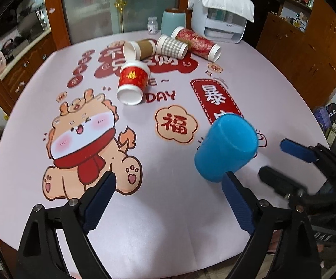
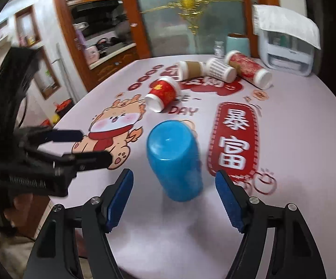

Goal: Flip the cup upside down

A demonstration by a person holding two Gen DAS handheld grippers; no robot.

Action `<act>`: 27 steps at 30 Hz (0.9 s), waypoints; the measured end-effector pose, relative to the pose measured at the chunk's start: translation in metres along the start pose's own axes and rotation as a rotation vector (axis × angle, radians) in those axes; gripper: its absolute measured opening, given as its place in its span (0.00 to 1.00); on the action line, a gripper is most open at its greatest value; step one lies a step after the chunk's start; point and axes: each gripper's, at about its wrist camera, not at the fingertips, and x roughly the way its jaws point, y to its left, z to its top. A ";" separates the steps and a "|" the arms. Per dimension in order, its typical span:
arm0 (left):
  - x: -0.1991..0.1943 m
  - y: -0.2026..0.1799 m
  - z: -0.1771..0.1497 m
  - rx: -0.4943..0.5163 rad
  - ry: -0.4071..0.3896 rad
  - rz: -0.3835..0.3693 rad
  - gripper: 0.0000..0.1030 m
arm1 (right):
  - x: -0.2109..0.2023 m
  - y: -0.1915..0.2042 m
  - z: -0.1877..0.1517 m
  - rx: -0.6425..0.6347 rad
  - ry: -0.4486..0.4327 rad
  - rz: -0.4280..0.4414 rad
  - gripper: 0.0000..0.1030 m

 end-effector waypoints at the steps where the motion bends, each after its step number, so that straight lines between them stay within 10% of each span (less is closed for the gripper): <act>1: -0.004 -0.003 0.000 0.003 -0.011 0.019 0.90 | -0.008 -0.003 0.003 0.022 0.011 -0.025 0.72; 12: -0.059 -0.028 0.016 0.011 -0.154 0.141 0.99 | -0.086 -0.004 0.037 0.089 -0.014 -0.173 0.81; 27: -0.093 -0.037 0.022 -0.073 -0.166 0.116 0.99 | -0.162 0.009 0.056 0.124 -0.066 -0.184 0.85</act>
